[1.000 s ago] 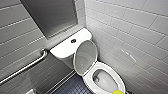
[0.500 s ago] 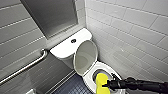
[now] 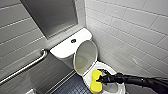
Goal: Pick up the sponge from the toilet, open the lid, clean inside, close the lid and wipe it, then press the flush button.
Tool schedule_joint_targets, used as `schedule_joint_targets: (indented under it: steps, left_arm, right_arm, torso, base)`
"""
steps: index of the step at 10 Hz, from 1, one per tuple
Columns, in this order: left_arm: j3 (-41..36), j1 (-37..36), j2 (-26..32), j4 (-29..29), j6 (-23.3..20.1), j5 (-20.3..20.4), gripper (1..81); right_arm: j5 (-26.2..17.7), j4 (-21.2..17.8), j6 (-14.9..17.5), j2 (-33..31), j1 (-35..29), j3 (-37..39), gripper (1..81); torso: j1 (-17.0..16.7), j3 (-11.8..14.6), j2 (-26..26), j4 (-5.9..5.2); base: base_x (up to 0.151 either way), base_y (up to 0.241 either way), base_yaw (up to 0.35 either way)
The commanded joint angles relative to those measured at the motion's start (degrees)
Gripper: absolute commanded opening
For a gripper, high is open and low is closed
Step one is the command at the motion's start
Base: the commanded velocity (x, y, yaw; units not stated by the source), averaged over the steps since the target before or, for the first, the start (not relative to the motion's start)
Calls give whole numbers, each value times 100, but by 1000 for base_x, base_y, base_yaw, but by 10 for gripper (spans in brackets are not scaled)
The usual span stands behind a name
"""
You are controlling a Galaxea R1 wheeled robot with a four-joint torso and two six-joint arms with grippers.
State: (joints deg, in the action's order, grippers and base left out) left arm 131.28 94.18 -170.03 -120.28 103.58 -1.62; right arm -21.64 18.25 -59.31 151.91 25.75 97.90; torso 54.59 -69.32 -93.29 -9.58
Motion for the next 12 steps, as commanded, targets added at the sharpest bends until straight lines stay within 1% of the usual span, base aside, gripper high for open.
schedule_joint_targets:
  steps: [1,2,3,4,5,6,7,8,9,12]
  left_arm:
    - [-76,289,83,-13,-5,-102,811]
    - [-76,289,83,-13,-5,-102,811]
    - [-76,289,83,-13,-5,-102,811]
    - [-76,289,83,-21,-5,-102,811]
    - [-76,281,83,-21,-5,-102,811]
    - [-76,289,83,-21,-5,-102,811]
    - [-76,289,74,-30,-5,-102,811]
    - [-76,289,66,-48,-5,-102,811]
    - [-76,289,66,-57,-5,-102,811]
    - [-85,281,57,-74,-14,-102,811]
  right_arm:
    - [862,-50,-783,1175,-645,1543,10]
    - [898,-67,-1020,1415,-627,1941,10]
    - [1055,-32,-1346,1555,-575,2240,10]
    - [1293,-40,-1399,1669,-557,2485,10]
    - [1338,-15,-1365,1757,-531,2652,10]
    - [1321,3,-1329,1784,-513,2646,10]
    - [1250,12,-1320,1740,-452,2478,10]
    - [1057,161,-1320,1582,-364,2136,10]
    - [655,362,-1329,1286,-259,1603,10]
    - [-5,854,-1364,397,15,248,10]
  torso:
    - [0,0,0,0]
    - [0,0,0,0]
    - [0,0,0,0]
    - [0,0,0,0]
    - [0,0,0,0]
    - [0,0,0,0]
    - [0,0,0,0]
    - [0,0,0,0]
    - [0,0,0,0]
    - [0,0,0,0]
  base:
    - [0,0,0]
    - [0,0,0]
    - [0,0,0]
    - [0,0,0]
    - [0,0,0]
    - [0,0,0]
    - [0,0,0]
    - [0,0,0]
    - [0,0,0]
    - [0,0,0]
